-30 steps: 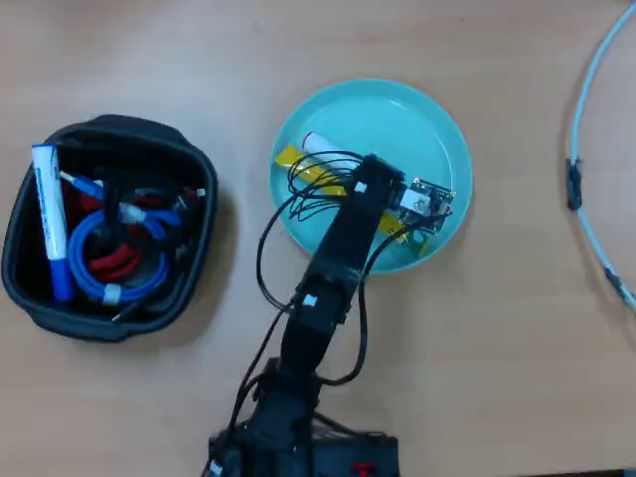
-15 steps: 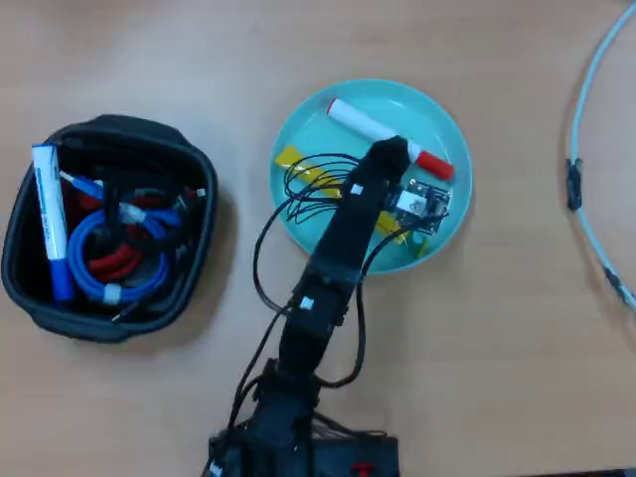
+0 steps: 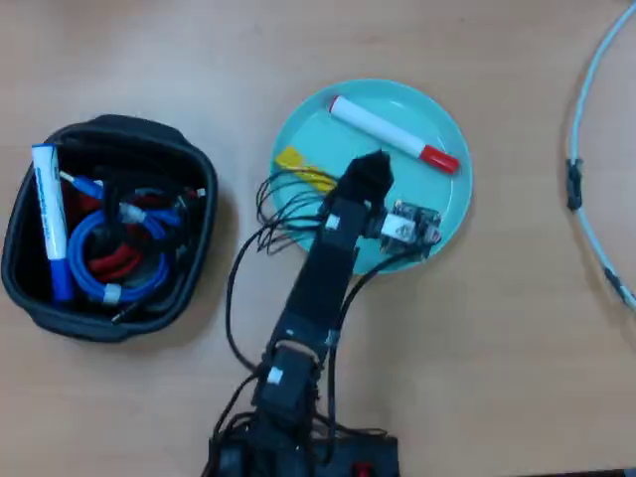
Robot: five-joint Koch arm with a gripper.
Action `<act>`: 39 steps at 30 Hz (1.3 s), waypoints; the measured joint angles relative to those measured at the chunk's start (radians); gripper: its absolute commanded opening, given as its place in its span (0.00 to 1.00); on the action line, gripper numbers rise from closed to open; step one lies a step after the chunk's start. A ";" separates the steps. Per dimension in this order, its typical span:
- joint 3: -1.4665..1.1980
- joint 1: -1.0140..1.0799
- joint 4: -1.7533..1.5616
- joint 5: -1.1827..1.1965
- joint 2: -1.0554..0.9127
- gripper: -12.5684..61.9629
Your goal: Pick up the red pen and put it in the green bowl
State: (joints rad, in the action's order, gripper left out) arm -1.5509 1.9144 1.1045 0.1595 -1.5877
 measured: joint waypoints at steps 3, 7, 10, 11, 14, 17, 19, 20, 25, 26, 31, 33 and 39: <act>-0.089 -0.017 -0.008 -0.025 -0.098 0.80; -0.273 -0.032 -0.061 -0.040 -0.218 0.80; -0.414 -0.048 -0.140 -0.040 -0.319 0.80; -0.456 -0.058 -0.166 -0.040 -0.351 0.80; -0.575 -0.106 -0.247 -0.067 -0.439 0.80; -0.713 -0.155 -0.322 -0.104 -0.489 0.80; -0.831 -0.169 -0.396 -0.104 -0.509 0.79; -0.899 -0.172 -0.437 -0.104 -0.525 0.79; -1.181 -0.196 -0.698 -0.107 -0.606 0.79; -1.212 -0.192 -0.758 -0.110 -0.612 0.79; -1.330 -0.189 -0.960 -0.109 -0.626 0.79; -1.355 -0.189 -0.979 -0.109 -0.630 0.79; -1.410 -0.189 -0.992 -0.150 -0.635 0.79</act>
State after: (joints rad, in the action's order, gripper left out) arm -2.9606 1.7257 0.1120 0.0092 -2.2227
